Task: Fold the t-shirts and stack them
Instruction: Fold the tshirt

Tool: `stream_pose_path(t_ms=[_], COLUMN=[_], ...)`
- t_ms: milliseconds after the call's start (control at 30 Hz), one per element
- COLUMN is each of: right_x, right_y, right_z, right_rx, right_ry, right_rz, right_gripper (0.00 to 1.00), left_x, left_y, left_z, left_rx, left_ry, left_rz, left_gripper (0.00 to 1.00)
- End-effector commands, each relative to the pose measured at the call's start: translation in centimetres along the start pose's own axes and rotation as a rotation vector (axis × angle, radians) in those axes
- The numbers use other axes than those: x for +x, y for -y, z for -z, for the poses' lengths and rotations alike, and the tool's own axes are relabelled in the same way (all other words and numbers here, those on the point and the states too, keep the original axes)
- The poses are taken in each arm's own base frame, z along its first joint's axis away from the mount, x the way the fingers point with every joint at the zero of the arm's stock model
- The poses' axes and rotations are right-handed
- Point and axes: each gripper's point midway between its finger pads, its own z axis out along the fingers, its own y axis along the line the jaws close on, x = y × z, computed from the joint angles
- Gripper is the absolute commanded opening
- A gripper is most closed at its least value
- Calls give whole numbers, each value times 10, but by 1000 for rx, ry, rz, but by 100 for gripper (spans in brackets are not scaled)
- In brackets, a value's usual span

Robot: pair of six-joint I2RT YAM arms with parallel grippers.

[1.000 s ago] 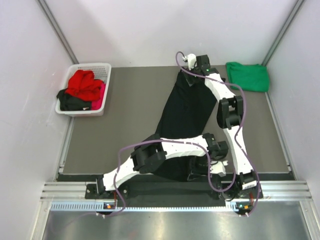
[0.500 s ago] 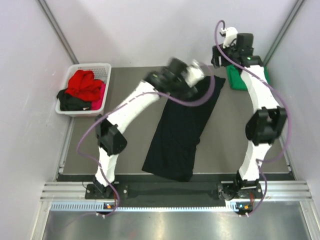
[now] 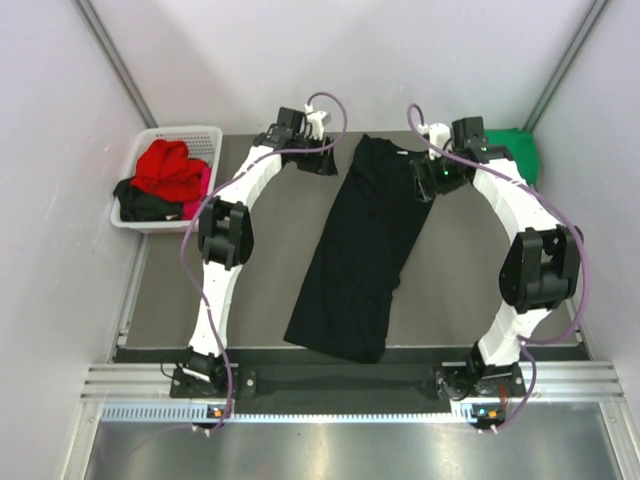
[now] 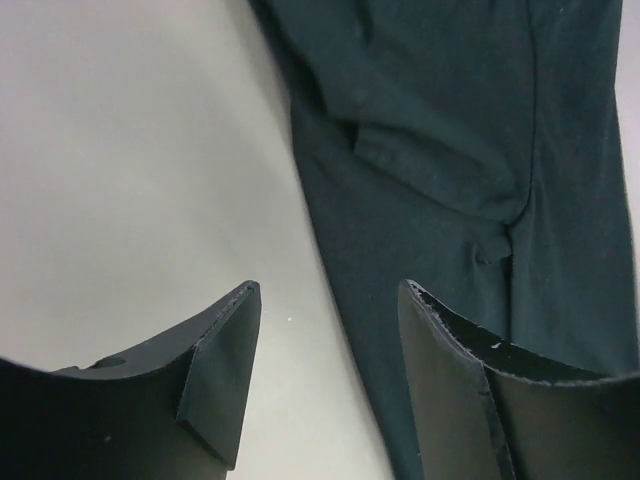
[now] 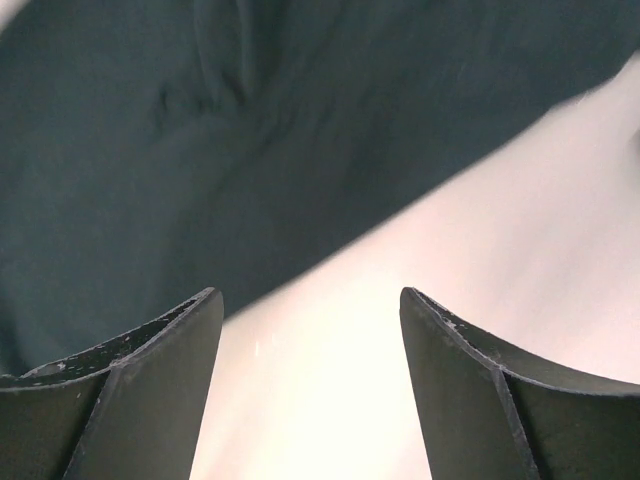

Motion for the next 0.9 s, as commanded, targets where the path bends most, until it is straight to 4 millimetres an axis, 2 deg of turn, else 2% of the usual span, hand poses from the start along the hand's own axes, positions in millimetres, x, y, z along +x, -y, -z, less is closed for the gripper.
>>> stream_pose_path(t_ms=[0,133,267,433,667,867], right_x=[-5,3,9,21,18,13], right_y=[-6,-5,-1,7,18,9], right_z=[31,34,36,33,39,33], right_rx=[29,40,68,99,157,93], right_ry=[33,15,-11,-52,-53,-30], right_rz=[64,96,116,153,179,152], right_gripper=[72,72,72,73,73,73], left_x=[-27,-13,-2,17,47,74], left_y=[10,-13,-19,-17,-12,8], left_z=[7,-6,-17,-33,-47,-53], left_rx=[161,171,225,300,336,326], left_ry=[91,78,66,34,-31,-119], left_rz=[106,179,230,286,331,267], left_gripper=[62,63,62,59,54,52])
